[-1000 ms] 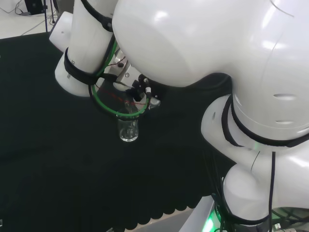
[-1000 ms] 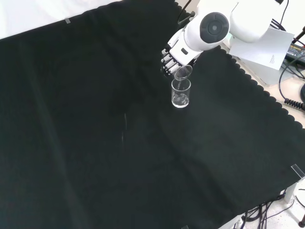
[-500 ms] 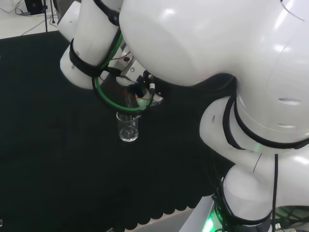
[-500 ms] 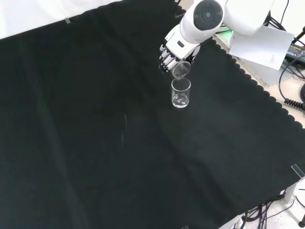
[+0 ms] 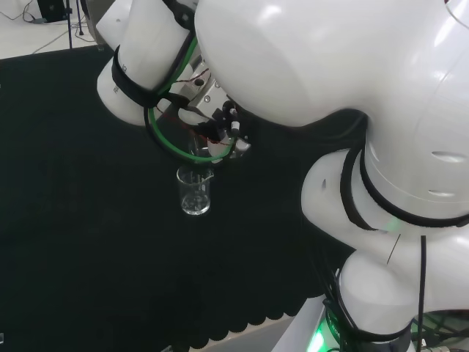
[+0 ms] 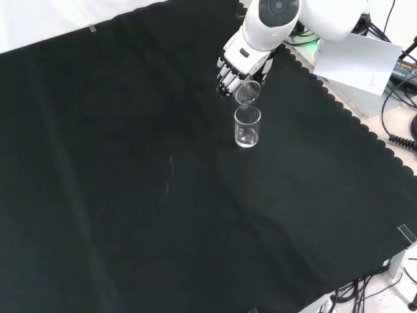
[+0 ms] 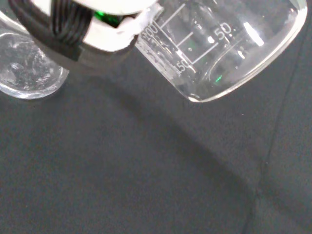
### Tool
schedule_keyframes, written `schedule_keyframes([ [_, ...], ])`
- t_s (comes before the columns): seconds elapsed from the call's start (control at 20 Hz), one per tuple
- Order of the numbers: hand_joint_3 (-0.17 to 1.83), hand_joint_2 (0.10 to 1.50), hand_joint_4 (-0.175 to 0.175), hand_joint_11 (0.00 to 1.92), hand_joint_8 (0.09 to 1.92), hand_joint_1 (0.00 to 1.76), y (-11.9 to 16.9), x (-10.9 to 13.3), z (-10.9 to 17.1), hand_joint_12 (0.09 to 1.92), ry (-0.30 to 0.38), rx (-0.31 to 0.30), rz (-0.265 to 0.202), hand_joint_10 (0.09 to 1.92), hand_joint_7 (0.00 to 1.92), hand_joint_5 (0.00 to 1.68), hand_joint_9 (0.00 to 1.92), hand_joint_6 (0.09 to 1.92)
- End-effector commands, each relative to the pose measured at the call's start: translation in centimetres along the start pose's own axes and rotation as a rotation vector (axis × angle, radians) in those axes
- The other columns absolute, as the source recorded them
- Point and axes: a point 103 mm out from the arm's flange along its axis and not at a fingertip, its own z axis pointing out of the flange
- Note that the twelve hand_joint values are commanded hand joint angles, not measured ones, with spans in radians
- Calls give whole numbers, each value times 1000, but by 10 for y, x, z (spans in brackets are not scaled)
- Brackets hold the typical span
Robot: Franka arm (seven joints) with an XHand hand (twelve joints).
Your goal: Pour the water from the handheld beaker into the one on the table.
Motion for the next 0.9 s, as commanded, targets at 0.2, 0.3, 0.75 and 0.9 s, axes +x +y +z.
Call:
schedule_keyframes([
  [0.2, -175, 1043, -27, 1446, 761, 1180, 2, 4, 4, 619, 45, -17, -30, 373, 1501, 1360, 1737, 401],
  [0.3, -175, 1043, -26, 1446, 761, 1180, 1, 3, 4, 619, 42, -27, -32, 373, 1501, 1359, 1737, 402],
  [0.75, -175, 1044, -25, 1445, 760, 1180, -2, -4, 4, 616, 160, -85, -22, 375, 1499, 1357, 1736, 407],
  [0.9, -175, 1044, -25, 1444, 760, 1180, -3, -12, 5, 615, 250, -154, -13, 374, 1498, 1356, 1734, 409],
])
